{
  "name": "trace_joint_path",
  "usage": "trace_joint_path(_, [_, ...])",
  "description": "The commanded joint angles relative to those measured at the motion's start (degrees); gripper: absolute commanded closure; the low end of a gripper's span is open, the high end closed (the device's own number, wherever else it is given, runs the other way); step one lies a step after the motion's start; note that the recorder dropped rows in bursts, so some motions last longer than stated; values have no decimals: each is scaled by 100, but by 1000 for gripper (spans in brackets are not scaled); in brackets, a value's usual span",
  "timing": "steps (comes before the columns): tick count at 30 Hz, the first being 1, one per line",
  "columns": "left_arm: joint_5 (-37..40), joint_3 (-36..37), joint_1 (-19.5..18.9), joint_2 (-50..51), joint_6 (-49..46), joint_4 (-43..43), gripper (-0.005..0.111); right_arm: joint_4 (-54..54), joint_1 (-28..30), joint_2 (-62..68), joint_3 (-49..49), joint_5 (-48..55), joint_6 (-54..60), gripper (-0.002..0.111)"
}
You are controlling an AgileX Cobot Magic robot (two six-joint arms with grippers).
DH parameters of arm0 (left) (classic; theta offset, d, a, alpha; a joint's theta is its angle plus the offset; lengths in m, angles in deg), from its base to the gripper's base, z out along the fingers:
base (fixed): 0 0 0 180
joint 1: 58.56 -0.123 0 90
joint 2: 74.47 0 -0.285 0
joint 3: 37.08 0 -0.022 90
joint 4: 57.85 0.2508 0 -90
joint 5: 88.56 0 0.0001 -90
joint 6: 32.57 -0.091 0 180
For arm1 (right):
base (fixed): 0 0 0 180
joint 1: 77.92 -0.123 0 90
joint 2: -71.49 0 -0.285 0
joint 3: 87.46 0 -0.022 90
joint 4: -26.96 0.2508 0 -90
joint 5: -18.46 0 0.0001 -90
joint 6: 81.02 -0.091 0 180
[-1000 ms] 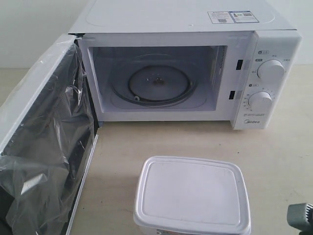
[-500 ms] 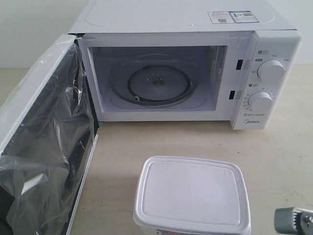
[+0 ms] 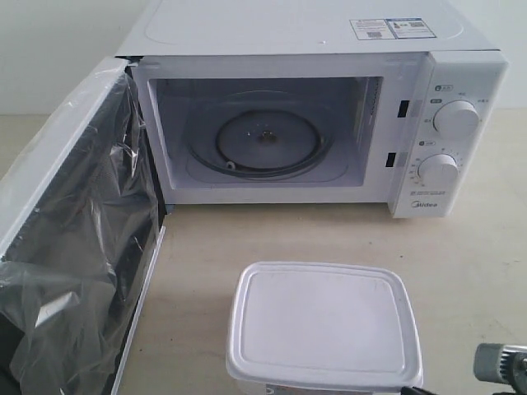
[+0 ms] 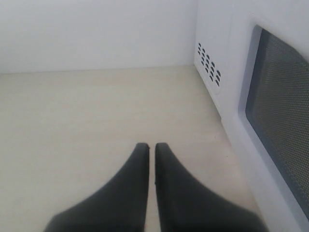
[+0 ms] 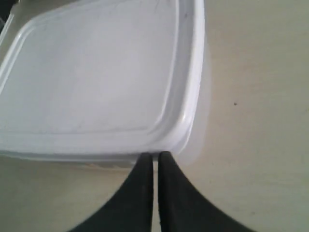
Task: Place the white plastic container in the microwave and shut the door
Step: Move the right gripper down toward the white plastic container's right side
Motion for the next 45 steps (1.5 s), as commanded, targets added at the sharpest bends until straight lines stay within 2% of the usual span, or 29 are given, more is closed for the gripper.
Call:
trace_joint_path(1, [2, 19, -6, -15, 33, -30, 102, 507, 7, 36, 33, -819, -2, 108])
trace_joint_path(3, [2, 19, -6, -15, 33, -30, 102, 554, 145, 36, 33, -1607, -3, 108])
trace_joint_path(4, [2, 19, -6, -15, 33, -30, 102, 519, 325, 36, 33, -1603, -34, 108])
trace_joint_path(6, [2, 19, -6, -15, 33, -30, 102, 9, 480, -30, 33, -828, -136, 108])
trace_joint_path(7, [2, 19, -6, -15, 33, -30, 102, -648, 428, -43, 33, -451, -456, 108])
trace_joint_path(9, [2, 19, -6, -15, 33, -30, 102, -1641, 209, -44, 20, -289, -1037, 108])
trace_joint_path(11, [2, 19, -6, -15, 33, -30, 102, -1898, 147, -44, 8, 364, -1198, 108])
trace_joint_path(13, [2, 19, -6, -15, 33, -30, 102, -1806, 147, -23, 8, 871, -959, 108])
trace_joint_path(15, [2, 19, -6, -15, 33, -30, 102, -1586, 147, -23, 8, 933, -679, 108])
trace_joint_path(22, [2, 19, -6, -15, 33, -30, 102, -657, 178, -23, 8, 303, -41, 108])
trace_joint_path(36, [2, 19, -6, -15, 33, -30, 102, -687, 178, 78, 8, 422, -123, 108])
trace_joint_path(45, [2, 19, -6, -15, 33, -30, 102, -778, 253, 1109, -332, -146, -433, 108])
